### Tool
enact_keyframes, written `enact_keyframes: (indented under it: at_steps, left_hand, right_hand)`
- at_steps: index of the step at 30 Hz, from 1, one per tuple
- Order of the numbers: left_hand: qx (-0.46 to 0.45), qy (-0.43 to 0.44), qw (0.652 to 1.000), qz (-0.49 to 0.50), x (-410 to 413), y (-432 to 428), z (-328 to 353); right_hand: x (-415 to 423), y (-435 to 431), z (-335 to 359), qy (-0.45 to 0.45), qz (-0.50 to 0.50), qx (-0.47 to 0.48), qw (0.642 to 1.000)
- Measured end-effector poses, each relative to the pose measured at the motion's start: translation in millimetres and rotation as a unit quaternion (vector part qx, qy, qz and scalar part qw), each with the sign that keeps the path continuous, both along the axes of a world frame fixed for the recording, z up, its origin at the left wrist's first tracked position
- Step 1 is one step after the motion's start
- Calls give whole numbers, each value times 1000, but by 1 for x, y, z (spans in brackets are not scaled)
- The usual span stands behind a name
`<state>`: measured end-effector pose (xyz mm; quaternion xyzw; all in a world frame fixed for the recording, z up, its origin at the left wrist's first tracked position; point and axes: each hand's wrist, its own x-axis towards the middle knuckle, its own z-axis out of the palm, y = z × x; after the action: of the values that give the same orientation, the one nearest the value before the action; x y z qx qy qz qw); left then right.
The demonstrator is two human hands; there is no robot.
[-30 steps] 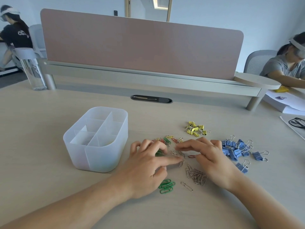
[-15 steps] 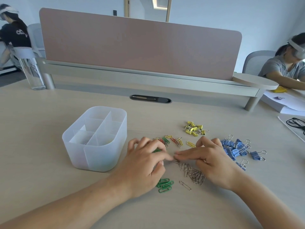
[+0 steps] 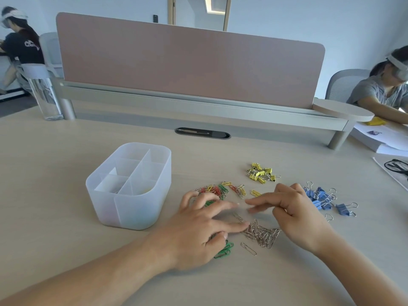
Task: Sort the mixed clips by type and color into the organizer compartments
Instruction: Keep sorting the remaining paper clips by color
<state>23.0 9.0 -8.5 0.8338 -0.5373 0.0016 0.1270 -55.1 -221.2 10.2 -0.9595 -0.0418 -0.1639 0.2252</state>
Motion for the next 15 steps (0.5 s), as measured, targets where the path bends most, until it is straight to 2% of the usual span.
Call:
enact_keyframes:
  at_steps: [2,5,8,15]
  left_hand:
    - [-18,11,1000,4,1,-1,-1]
    - [-57,18,997,48,2,-3,-2]
    - [-69,14,993,90,4,-4,-4]
    - [-29,16,999,0,2,-1,-1]
  right_hand:
    - [2,1,-1,-3,-16,-27,1000]
    - [6,1,-9,63,-26,-89,994]
    - [8,1,-10,74,-28,-81,994]
    - [0,3,-1,34,11,-53,998]
